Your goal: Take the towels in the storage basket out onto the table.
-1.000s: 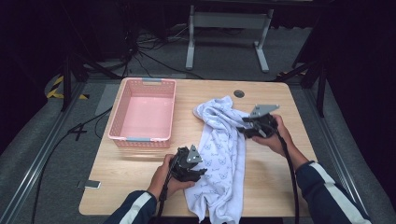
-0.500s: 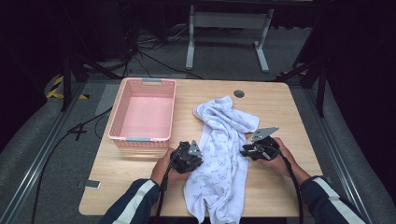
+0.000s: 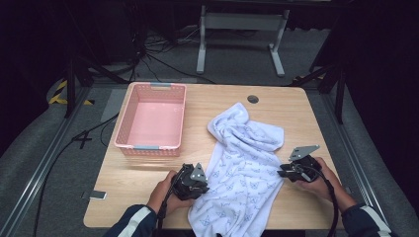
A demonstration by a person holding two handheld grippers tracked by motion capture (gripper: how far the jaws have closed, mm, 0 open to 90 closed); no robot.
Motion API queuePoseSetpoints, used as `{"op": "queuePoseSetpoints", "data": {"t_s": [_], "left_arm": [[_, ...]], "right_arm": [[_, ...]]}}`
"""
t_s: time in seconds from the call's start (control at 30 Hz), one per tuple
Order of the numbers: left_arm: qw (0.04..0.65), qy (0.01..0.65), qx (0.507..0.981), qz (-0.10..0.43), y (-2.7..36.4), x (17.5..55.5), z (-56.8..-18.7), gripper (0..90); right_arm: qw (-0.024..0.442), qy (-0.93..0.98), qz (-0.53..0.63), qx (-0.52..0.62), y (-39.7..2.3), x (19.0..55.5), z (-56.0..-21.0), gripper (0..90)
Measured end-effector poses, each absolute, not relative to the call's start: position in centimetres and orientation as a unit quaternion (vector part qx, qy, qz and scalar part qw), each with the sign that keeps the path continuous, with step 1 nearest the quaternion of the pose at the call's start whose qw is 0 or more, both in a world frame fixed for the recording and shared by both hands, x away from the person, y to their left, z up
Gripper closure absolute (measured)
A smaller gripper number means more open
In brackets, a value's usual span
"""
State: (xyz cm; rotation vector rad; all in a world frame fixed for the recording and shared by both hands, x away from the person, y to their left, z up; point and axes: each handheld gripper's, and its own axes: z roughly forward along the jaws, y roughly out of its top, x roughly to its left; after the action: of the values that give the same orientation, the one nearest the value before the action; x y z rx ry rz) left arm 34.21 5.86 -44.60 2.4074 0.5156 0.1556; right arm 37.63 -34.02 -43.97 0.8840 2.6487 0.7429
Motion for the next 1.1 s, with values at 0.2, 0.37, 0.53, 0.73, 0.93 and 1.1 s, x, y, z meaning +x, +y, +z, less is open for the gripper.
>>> {"op": "queuePoseSetpoints", "data": {"t_s": [0.2, 0.37, 0.53, 0.73, 0.93, 1.1], "left_arm": [[0.351, 0.211, 0.905, 0.112, 3.1, 37.6, -44.0, 66.3], [0.331, 0.228, 0.907, 0.127, 1.2, 40.9, -44.9, 67.4], [0.313, 0.229, 0.913, 0.124, 1.5, 41.3, -45.6, 70.9], [0.314, 0.232, 0.914, 0.113, 3.5, 39.8, -45.7, 74.0], [0.318, 0.238, 0.911, 0.107, 4.8, 37.2, -45.8, 76.1], [0.318, 0.241, 0.911, 0.102, 4.9, 36.5, -45.8, 75.9]], "right_arm": [[0.16, 0.873, 0.306, 0.344, -34.5, 39.5, -43.2, 64.7], [0.182, 0.869, 0.297, 0.353, -32.5, 41.8, -44.4, 64.3], [0.2, 0.864, 0.278, 0.369, -32.8, 42.7, -44.7, 62.7], [0.213, 0.853, 0.258, 0.4, -35.0, 42.6, -44.5, 64.1], [0.249, 0.835, 0.239, 0.429, -37.3, 43.6, -44.5, 64.6], [0.274, 0.829, 0.228, 0.431, -37.8, 44.8, -44.6, 64.5]]}}
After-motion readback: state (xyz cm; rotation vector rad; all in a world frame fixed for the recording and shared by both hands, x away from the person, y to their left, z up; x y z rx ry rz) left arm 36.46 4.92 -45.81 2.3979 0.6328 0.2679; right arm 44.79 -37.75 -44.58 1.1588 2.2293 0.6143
